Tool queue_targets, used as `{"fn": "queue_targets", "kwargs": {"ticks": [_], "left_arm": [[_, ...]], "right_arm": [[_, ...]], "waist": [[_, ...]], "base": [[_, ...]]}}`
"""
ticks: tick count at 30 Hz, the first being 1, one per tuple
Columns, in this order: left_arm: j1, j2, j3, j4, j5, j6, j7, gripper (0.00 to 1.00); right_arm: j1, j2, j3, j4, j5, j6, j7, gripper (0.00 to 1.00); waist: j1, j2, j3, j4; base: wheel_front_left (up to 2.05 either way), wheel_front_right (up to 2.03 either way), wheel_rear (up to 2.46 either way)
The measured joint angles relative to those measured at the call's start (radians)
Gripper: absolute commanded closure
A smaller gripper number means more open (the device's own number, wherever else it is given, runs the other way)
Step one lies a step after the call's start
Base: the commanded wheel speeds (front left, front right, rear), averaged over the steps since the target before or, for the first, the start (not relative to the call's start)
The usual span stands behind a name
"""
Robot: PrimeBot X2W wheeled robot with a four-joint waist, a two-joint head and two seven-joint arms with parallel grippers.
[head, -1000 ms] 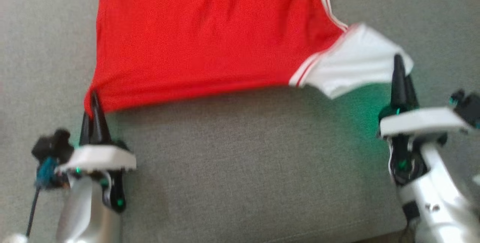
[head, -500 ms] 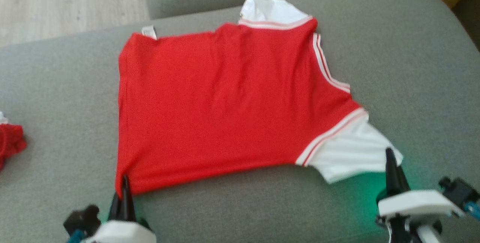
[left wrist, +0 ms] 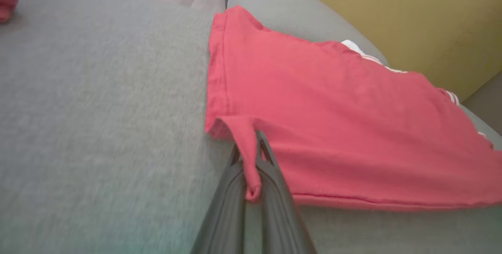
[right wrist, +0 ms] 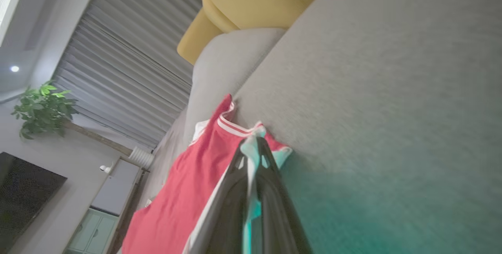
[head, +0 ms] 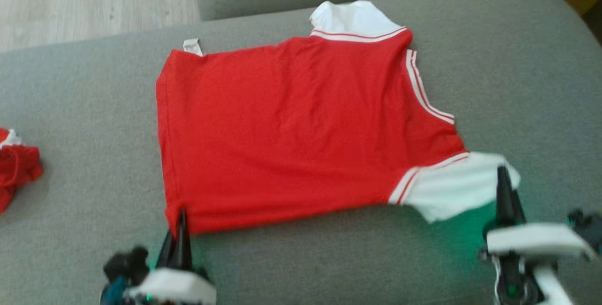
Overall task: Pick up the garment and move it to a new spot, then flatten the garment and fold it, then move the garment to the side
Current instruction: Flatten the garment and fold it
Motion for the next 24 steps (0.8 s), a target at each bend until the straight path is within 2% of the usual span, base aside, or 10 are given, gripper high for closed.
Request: {"fn": "queue_targets", "kwargs": {"ticks": [6,17,24], "left_arm": [[-0.135,0.000,-0.027,0.002,-0.004,0.009,0.000,1.00],[-0.305,-0.001,-0.074,0.090,-0.040,0.025,0.000,1.00],[-0.361,-0.001,-0.109,0.114,-0.061,0.035,0.000,1.00]], "right_arm": [[-0.151,0.003,-0.002,0.003,0.014,0.000,0.019,1.00],[-0.373,0.005,0.007,0.157,0.003,0.000,0.037,1.00],[-0.454,0.001,0.020,0.231,-0.007,0.000,0.035,1.00]], "waist": [[0.0001,0.0000,0.045,0.018],[0.0002,0.0000,0.140,0.061],[0.0001,0.0000,0.175,0.076]], "base": [[0.00,0.00,0.00],[0.00,0.00,0.00],[0.00,0.00,0.00]]}}
